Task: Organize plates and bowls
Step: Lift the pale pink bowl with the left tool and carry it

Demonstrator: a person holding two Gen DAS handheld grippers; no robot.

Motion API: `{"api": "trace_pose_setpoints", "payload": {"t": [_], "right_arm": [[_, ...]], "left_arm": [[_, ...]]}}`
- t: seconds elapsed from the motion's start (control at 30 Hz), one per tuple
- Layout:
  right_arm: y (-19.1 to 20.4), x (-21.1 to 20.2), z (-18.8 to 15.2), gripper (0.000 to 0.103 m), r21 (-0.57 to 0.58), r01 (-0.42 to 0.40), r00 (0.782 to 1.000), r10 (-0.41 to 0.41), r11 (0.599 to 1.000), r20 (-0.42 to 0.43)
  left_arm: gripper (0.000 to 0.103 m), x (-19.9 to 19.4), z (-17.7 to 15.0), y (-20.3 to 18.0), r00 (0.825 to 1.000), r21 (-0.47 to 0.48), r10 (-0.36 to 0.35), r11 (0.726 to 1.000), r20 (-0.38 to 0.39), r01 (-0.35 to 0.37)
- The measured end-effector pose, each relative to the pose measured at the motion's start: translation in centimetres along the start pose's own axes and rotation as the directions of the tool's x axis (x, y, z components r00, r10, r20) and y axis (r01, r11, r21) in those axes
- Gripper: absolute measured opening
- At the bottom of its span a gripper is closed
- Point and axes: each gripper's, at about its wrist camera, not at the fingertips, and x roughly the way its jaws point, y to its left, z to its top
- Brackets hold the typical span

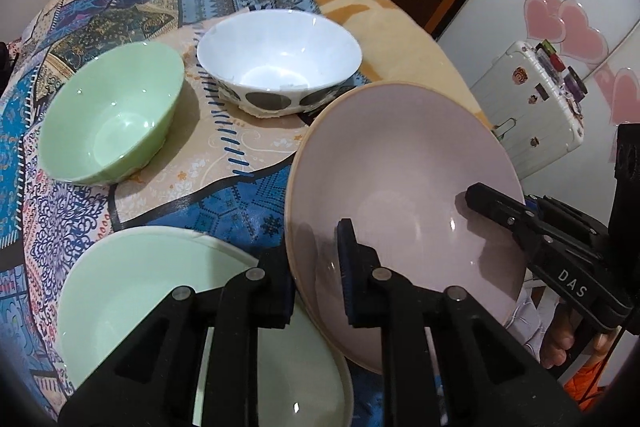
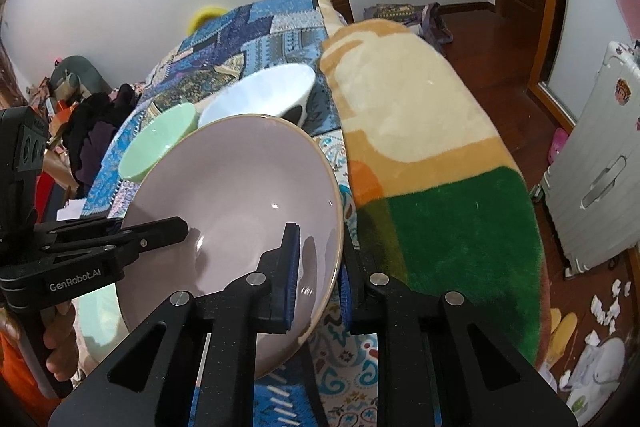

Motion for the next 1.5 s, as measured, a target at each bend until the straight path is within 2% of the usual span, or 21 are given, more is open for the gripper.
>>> {"api": "trace_pose_setpoints", "payload": {"t": [0.43, 0.87, 1.13, 1.5], "right_arm": [[4.0, -2.7, 0.5, 0.016, -0.059, -0.032, 0.997, 0.036, 0.998, 0.07], [10.7, -2.6, -0.4, 0.016, -0.154, -0.093, 0.992, 0.105, 0.984, 0.075], [15.6, -1.0, -1.3, 0.016, -0.233, -0.182, 0.981, 0.194, 0.955, 0.028], [22.2, 2.3, -3.1, 0.016, -0.324, -0.275, 0.961, 0.262, 0.905, -0.084]], "left_arm": [[0.018, -6.2, -1.2, 0.8, 0.994, -0.033, -0.005, 0.999, 0.113, 0.009], [0.018, -12.5, -5.3, 5.5, 0.979, -0.113, 0.038, 0.993, 0.199, -0.015], [0.018, -15.7, -8.8, 9.6, 0.969, -0.196, 0.119, 0.978, 0.217, -0.076], [0.018, -19.4, -13.5, 15.7, 0.945, -0.329, 0.238, 0.931, 0.226, -0.156]]}}
